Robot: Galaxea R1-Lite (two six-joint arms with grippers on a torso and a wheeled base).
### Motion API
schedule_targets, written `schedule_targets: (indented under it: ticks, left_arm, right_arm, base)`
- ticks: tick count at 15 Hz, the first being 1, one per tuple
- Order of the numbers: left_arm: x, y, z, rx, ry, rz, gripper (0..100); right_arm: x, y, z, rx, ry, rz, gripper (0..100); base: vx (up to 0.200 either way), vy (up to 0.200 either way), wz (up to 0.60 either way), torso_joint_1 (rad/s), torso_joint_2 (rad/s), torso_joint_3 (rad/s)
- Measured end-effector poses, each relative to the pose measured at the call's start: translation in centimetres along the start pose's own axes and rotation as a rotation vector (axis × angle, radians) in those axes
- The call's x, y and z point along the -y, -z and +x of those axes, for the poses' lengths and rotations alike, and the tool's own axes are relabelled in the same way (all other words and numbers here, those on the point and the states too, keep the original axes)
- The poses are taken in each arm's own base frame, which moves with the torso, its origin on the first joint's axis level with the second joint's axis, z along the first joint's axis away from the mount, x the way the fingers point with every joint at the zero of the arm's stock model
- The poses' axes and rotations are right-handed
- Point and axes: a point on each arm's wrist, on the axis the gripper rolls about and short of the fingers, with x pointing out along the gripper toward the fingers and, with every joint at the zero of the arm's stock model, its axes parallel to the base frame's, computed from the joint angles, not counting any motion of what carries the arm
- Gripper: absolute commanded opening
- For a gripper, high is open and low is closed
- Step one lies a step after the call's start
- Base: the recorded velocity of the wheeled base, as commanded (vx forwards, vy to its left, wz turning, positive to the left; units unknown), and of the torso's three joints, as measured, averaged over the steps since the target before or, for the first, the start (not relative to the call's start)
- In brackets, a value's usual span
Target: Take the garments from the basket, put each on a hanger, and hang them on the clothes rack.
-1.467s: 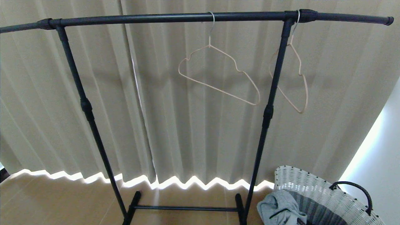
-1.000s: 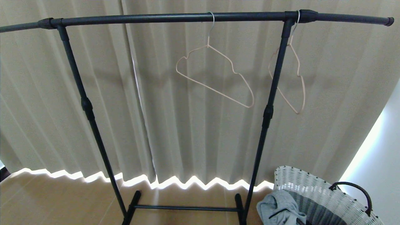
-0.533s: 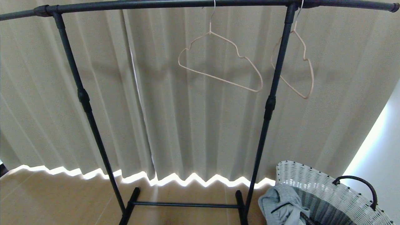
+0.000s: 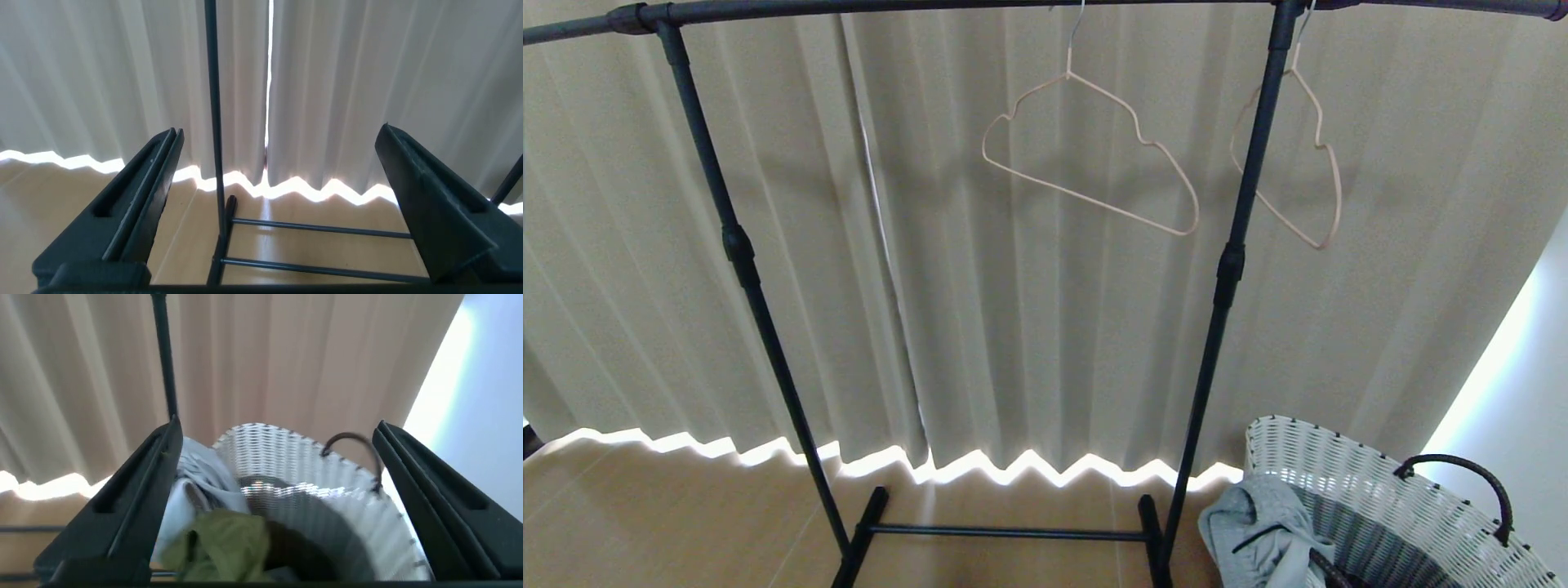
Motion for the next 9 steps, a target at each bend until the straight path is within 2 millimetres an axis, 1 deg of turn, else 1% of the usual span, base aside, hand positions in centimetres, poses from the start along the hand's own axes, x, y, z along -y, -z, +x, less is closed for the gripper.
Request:
schedule_targets:
  ticks: [3, 4, 7, 9]
  left_arm:
    - [0.0, 0.0, 0.0, 0.0, 0.001, -0.001, 100]
    - [0.0, 0.0, 0.0, 0.0, 0.0, -0.001, 100]
    - [0.0, 0.0, 0.0, 0.0, 0.0, -0.001, 100]
    - [0.0, 0.0, 0.0, 0.0, 0.0, -0.001, 100]
  right_arm:
    - [-0.1, -0.1, 0.0, -0.001, -0.035, -0.057, 100]
    - [0.0, -0.4, -0.2, -0.002, -0.039, -0.077, 100]
    - [0.1, -2.9, -0.6, -0.06, -0.05, -0.138, 100]
    - [0.1, -3.9, 0.1, -0.178, -0.057, -0.184, 100]
  base:
    - [0.0, 0.0, 0.0, 0.0, 0.0, 0.0]
    - [0.0, 0.0, 0.0, 0.0, 0.0, 0.0]
    - [0.0, 0.0, 0.0, 0.0, 0.0, 0.0]
    - [0.0, 0.0, 0.0, 0.0, 0.0, 0.0]
